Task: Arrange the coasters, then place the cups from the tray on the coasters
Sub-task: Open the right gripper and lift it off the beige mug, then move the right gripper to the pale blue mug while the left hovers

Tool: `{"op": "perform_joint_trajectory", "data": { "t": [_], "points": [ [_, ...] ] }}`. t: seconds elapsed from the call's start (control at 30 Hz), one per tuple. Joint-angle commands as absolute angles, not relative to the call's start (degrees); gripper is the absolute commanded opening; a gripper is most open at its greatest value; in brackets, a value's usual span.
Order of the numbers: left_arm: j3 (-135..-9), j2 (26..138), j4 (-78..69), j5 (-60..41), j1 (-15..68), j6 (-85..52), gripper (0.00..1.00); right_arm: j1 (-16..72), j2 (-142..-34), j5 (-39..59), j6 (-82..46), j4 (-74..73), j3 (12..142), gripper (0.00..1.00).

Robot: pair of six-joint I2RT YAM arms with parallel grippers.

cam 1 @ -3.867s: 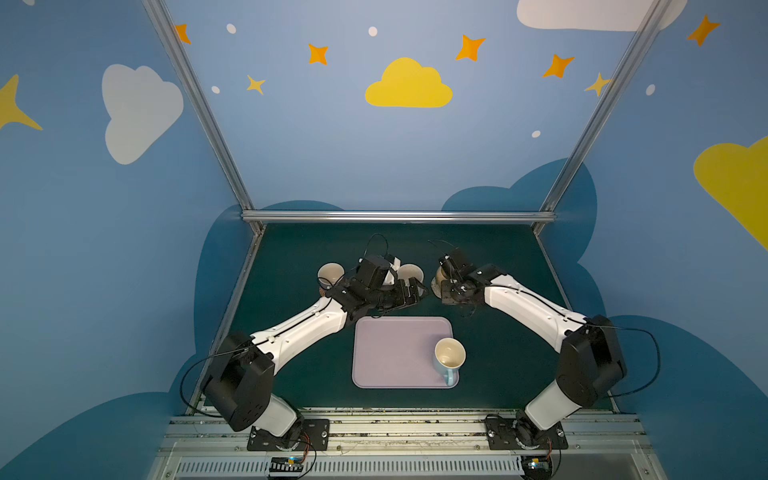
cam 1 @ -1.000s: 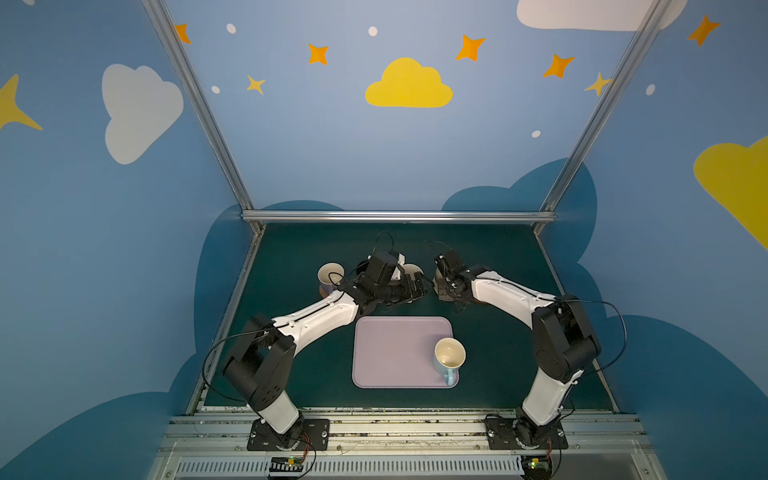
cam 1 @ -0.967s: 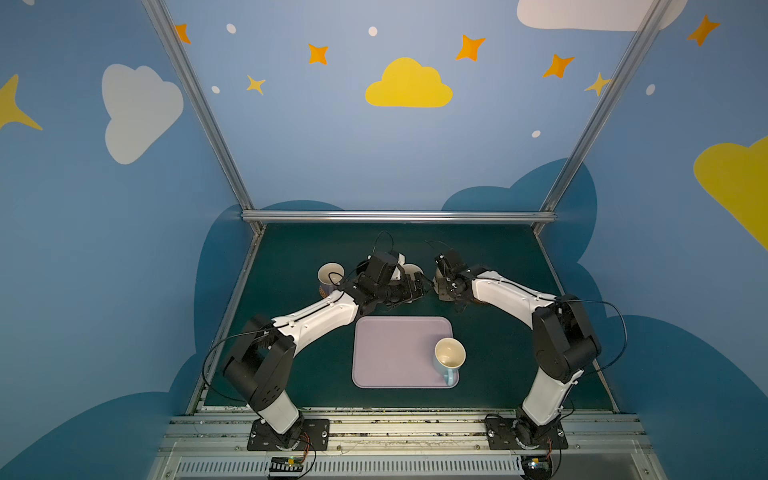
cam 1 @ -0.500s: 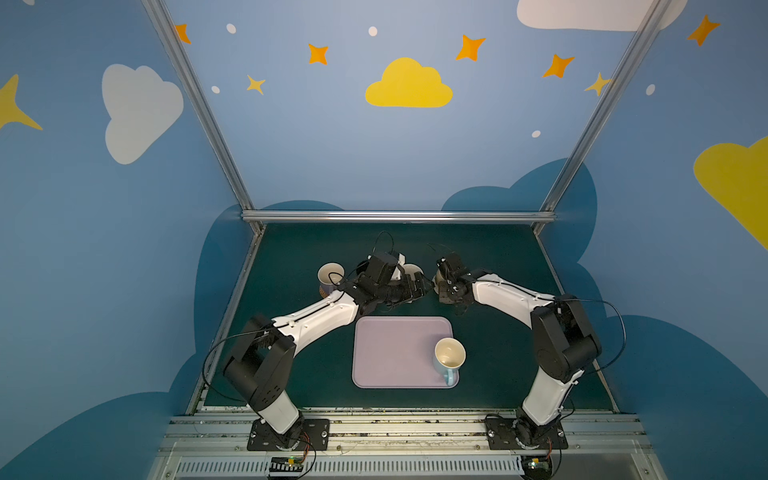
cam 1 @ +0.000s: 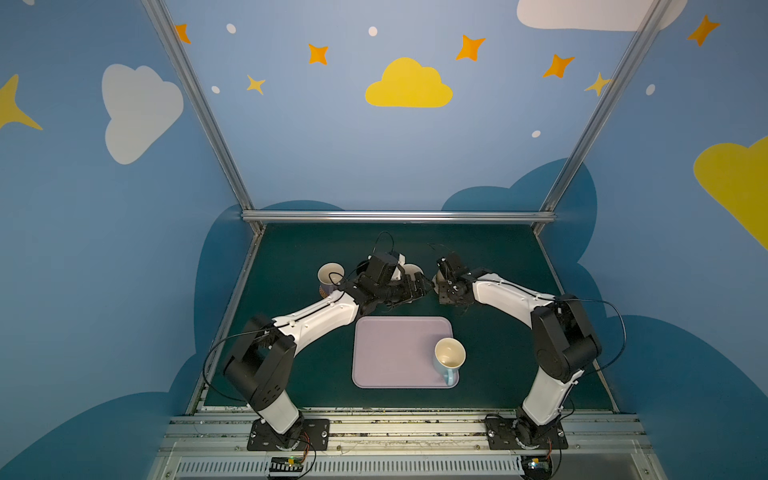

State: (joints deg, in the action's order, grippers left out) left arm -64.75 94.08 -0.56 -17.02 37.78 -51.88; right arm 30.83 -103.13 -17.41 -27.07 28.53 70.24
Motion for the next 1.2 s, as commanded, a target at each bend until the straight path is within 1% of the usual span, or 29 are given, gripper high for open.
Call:
{"op": "perform_joint_trajectory", "data": {
  "t": [0.0,0.2,0.23,0.27,0.33,0.5,0.6,0.7,0.83,0.87,0.97,1.07,1.17],
  "points": [
    [-65.92,94.61,-1.14,-17.51,37.97,-51.33,1.0,30.6,-101.48,-17.14,-27.29,30.55,71.86,0.56],
    [-66.39,94.7,-0.99,-18.24,37.98,-51.09,1.0,30.5,-99.76,-17.57,-27.77,31.75,71.33,0.59],
    [-66.7,94.74,-0.45,-18.65,37.97,-50.49,1.0,30.5,-98.87,-17.68,-27.86,31.53,70.73,0.63],
    [-67.36,94.83,0.61,-19.61,37.96,-49.66,1.0,30.54,-97.88,-17.59,-27.78,31.05,70.05,0.81],
    [-69.35,95.33,3.81,-21.78,37.84,-47.16,1.0,30.5,-96.35,-18.29,-28.14,32.16,69.79,0.9],
    [-70.15,94.08,7.21,-21.54,37.89,-43.88,1.0,30.5,-91.55,-18.22,-27.43,33.79,68.52,0.9],
    [-69.88,92.7,7.66,-22.95,38.06,-43.04,1.0,30.56,-86.39,-17.18,-26.68,32.41,65.16,0.91],
    [-70.83,91.41,11.32,-24.57,38.22,-40.71,1.0,30.67,-81.22,-16.29,-26.37,33.86,62.76,0.9],
    [-70.33,88.37,16.33,-23.14,38.53,-36.93,1.0,30.6,-74.31,-11.6,-25.49,35.39,58.94,0.91],
    [-70.16,87.68,17.3,-23.05,38.59,-36.25,1.0,30.58,-73.27,-10.52,-25.63,36.5,58.57,0.93],
    [-68.84,85.39,19.33,-23.04,38.58,-34.97,1.0,30.75,-70.28,-6.94,-26.09,41.22,57.96,0.93],
    [-67.94,83.97,20.7,-25.94,38.56,-33.61,1.0,31.78,-65.89,-2.69,-26.08,42.36,55.34,0.93],
    [-67.47,83.59,22.66,-29.5,38.57,-33.27,1.0,34.29,-60.69,-2.19,-27.52,44.15,52.69,0.93]
  ]
}}
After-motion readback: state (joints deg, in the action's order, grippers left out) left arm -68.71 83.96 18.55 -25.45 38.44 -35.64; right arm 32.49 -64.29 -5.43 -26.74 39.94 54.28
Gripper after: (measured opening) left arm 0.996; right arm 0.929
